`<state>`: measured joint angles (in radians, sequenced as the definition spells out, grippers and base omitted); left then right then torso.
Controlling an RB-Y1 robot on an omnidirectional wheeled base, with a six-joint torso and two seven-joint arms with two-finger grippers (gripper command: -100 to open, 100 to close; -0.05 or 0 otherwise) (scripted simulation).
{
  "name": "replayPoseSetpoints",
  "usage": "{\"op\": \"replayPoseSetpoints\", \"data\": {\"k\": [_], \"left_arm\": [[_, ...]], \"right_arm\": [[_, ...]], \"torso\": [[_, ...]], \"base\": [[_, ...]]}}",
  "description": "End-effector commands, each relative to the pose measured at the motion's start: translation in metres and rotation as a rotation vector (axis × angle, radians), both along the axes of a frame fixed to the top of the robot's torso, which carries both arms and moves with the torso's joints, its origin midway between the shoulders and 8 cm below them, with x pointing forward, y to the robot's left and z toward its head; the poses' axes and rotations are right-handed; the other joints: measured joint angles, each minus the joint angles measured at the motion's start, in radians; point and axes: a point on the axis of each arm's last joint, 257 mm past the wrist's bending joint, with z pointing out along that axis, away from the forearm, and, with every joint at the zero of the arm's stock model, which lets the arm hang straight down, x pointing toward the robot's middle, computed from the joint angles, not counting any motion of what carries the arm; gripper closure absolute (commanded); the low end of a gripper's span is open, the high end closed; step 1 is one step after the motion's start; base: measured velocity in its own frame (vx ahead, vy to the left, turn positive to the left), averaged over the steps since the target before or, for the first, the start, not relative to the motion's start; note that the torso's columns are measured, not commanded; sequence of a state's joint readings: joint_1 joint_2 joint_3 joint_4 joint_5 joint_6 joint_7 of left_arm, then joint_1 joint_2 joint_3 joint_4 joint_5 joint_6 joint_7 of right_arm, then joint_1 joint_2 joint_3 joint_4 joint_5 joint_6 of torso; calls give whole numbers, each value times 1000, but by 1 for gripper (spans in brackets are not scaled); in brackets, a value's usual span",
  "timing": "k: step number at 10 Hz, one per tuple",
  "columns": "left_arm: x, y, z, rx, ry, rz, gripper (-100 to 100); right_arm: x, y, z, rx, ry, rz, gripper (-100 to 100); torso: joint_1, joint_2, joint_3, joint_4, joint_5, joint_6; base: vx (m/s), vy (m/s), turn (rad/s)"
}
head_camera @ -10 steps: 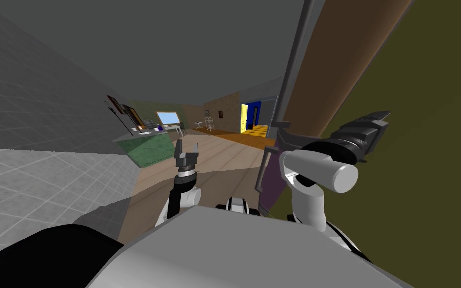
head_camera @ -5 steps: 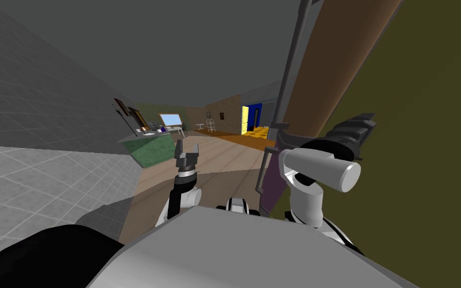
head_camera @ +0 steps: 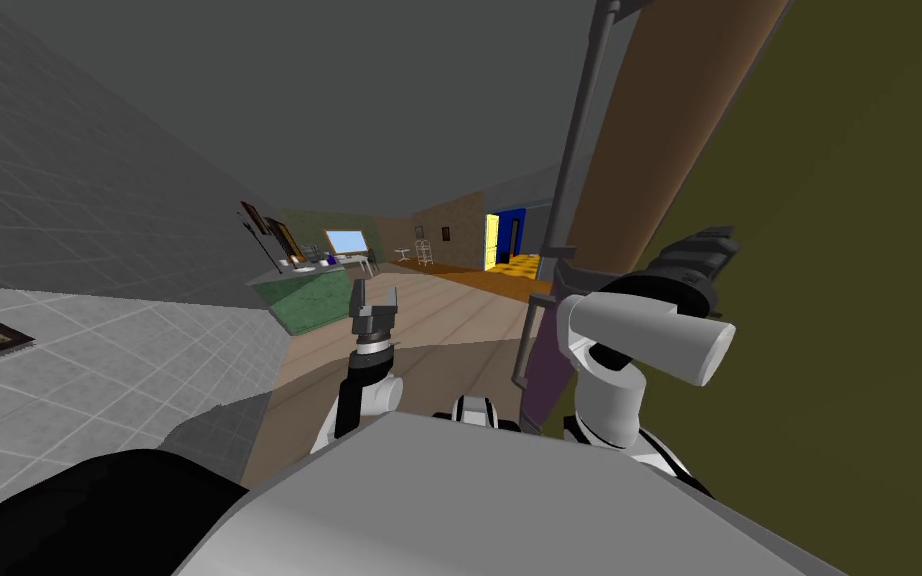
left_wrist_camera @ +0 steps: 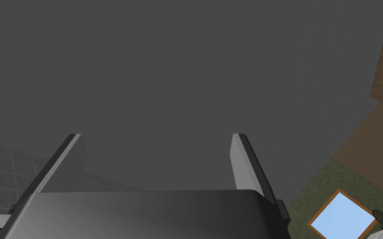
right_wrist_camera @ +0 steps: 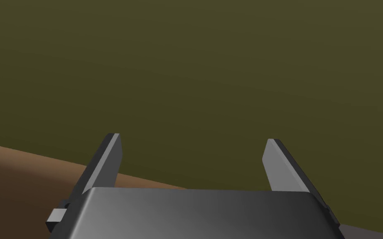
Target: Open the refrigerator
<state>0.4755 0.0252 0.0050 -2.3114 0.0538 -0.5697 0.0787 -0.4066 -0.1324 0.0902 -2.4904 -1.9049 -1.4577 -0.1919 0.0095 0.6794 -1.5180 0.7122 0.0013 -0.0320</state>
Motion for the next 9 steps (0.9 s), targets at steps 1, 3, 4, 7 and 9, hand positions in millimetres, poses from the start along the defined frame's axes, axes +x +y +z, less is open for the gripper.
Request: {"op": "replayPoseSetpoints", "data": {"k": [1,3,4,7,9], "left_arm": [[0,0,0,0,0,0,0],[0,0,0,0,0,0,0],[0,0,0,0,0,0,0],[0,0,0,0,0,0,0],[0,0,0,0,0,0,0]], "right_arm": [[17,15,-4,20,6,70,-100],[23,23,-5,59,-8,119,-100],[23,23,-5,59,-8,119,-100],[31,41,-6,134,-37,207,-100],[33,55,-7,201,-68,277,-100]], "torso": [[1,-2,-1,-1,1,0],[0,-2,-2,-1,0,0],[0,-4,-2,-2,-1,0],[-10,1,0,2,-2,10],[-35,23,15,13,-10,29]], "base": [[-1,-9,23],[-9,-21,61],[4,2,-18],[19,29,121],[46,25,113]]}}
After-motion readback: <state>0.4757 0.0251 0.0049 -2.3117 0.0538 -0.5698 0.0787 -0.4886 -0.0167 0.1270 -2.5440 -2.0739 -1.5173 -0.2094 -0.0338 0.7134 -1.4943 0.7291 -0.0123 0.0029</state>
